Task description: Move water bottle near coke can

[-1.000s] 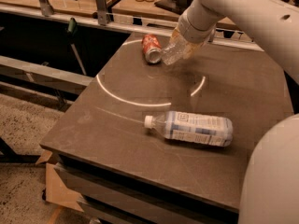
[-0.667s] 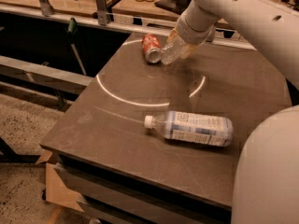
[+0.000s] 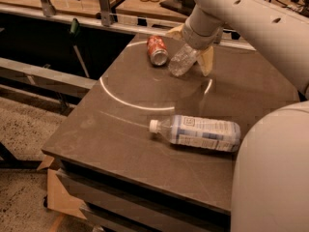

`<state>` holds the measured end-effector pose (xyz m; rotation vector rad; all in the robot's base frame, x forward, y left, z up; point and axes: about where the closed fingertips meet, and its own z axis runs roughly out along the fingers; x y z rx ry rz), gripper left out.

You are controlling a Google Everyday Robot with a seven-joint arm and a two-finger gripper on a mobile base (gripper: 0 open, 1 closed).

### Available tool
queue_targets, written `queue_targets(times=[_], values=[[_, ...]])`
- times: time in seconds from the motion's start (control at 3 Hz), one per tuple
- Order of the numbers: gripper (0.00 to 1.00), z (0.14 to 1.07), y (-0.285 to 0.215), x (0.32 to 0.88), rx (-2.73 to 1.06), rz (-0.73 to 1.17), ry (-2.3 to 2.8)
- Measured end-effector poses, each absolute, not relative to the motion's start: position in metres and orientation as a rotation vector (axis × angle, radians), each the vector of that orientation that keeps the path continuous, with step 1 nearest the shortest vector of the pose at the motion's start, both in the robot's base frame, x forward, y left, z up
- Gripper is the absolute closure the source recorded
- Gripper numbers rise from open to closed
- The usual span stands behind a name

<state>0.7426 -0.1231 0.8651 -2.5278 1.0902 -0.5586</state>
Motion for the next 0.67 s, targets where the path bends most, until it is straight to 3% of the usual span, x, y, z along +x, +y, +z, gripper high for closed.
queue_targets(times=[0.33,0.67], values=[[0.00,0.877,-0.151,0.739,-2.460,-0.530,1.178],[0.00,0.919,-0.224,0.727,-2.308,-0.664,1.360]])
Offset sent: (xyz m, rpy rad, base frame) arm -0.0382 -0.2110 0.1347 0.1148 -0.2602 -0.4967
